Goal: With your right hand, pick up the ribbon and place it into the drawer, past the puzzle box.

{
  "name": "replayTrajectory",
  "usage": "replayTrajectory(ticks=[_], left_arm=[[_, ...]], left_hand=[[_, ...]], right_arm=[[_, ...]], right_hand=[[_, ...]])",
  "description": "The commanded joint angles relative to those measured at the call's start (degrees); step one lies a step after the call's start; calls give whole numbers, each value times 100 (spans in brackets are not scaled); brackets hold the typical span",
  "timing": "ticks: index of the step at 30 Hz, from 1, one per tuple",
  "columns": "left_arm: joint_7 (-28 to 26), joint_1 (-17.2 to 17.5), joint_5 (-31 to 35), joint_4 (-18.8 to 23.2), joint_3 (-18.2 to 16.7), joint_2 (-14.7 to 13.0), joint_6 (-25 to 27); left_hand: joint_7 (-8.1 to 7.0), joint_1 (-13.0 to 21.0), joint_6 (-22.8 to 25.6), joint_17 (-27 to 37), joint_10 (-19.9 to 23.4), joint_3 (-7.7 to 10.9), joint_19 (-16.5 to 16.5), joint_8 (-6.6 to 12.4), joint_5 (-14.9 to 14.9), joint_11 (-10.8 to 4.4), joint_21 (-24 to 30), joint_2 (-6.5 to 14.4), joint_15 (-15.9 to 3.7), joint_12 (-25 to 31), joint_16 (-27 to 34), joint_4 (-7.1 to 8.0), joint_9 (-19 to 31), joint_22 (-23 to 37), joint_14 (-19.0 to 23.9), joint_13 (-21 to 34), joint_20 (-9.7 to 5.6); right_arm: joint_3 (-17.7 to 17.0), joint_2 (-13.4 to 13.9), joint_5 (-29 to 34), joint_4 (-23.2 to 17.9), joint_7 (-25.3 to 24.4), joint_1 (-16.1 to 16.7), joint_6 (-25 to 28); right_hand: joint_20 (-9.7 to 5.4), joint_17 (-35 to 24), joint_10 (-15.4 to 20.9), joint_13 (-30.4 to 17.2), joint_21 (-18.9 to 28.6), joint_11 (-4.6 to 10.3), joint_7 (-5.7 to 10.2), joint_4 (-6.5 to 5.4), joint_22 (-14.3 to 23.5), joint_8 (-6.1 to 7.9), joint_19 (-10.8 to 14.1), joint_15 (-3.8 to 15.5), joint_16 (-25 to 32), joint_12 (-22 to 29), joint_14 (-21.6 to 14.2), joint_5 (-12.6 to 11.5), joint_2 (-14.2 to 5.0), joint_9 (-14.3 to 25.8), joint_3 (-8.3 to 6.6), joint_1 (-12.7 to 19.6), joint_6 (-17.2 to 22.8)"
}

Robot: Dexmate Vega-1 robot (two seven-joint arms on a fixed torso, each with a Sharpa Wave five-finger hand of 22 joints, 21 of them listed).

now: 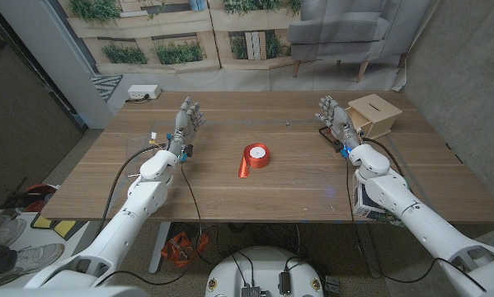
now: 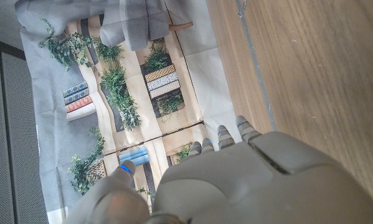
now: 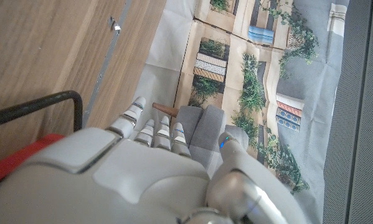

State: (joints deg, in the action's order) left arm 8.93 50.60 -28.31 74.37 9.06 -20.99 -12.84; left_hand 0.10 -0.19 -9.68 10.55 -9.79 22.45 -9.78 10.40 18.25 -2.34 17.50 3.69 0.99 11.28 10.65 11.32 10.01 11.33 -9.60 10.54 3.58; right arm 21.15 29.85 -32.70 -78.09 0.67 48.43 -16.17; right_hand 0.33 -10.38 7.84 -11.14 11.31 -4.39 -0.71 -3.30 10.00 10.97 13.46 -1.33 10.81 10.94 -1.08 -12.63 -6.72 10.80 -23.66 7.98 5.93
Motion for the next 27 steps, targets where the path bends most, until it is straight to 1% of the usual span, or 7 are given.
replayTrajectory(ticks=[1,3,9,18,19,24,27], left_arm=[[132,-65,122,-106,-123,95,39],[154,-75,131,-116,-133,105,43],[161,-85,188,-99,-147,116,80],[154,-64,242,-55,-159,129,121],[153,-63,245,-53,-160,131,123],[137,-54,272,-24,-159,131,147],[136,-51,280,-8,-157,129,171]], left_hand=[[-6,7,-889,14,-896,42,-335,17,23,7,20,714,1,46,28,7,16,16,-1081,21,24],[-1,7,-882,14,-897,42,-331,19,23,10,21,713,1,46,29,7,16,16,-1079,21,26],[-3,6,-880,14,-895,44,-330,20,23,9,19,711,3,46,29,6,16,17,-1079,21,26],[-6,5,-880,15,-898,46,-335,20,23,8,13,706,-1,45,28,6,17,17,-1079,21,29],[-5,5,-881,15,-899,46,-336,19,23,5,13,706,-1,44,28,6,17,17,-1080,21,27],[-6,5,-879,15,-896,46,-335,20,23,20,11,704,-3,45,27,6,17,17,-1081,21,30],[-11,4,-880,15,-901,46,-339,19,23,12,8,702,16,43,29,6,17,17,-1076,21,44]], right_arm=[[68,64,265,-109,-67,-22,-83],[80,91,338,-141,-93,-15,-112],[96,181,482,-293,-100,44,-231],[151,313,760,-457,-183,59,-250],[164,343,817,-481,-194,57,-243],[204,435,1048,-566,-274,64,-257],[221,474,1135,-607,-290,72,-277]], right_hand=[[20,-14,5,-11,20,-10,-17,57,13,20,58,-48,1,17,10,-39,1,17,-9,50,35],[17,-13,2,-12,20,5,-15,68,13,21,59,-48,1,18,10,-36,4,17,-13,60,36],[20,-17,14,-12,20,-13,-14,77,13,24,57,-53,4,26,8,-32,4,18,-19,67,41],[17,-20,20,-13,21,-23,-18,94,13,27,60,-54,5,32,10,-24,9,20,-27,79,45],[14,-21,12,-13,22,8,-20,98,13,29,62,-51,6,30,8,-23,10,20,-29,82,50],[10,-23,14,-13,23,-6,-19,105,13,31,66,-53,9,33,4,-19,9,21,-35,88,53],[13,-23,26,-13,22,33,-9,115,13,32,63,-50,11,39,-2,-17,9,21,-40,96,56]])
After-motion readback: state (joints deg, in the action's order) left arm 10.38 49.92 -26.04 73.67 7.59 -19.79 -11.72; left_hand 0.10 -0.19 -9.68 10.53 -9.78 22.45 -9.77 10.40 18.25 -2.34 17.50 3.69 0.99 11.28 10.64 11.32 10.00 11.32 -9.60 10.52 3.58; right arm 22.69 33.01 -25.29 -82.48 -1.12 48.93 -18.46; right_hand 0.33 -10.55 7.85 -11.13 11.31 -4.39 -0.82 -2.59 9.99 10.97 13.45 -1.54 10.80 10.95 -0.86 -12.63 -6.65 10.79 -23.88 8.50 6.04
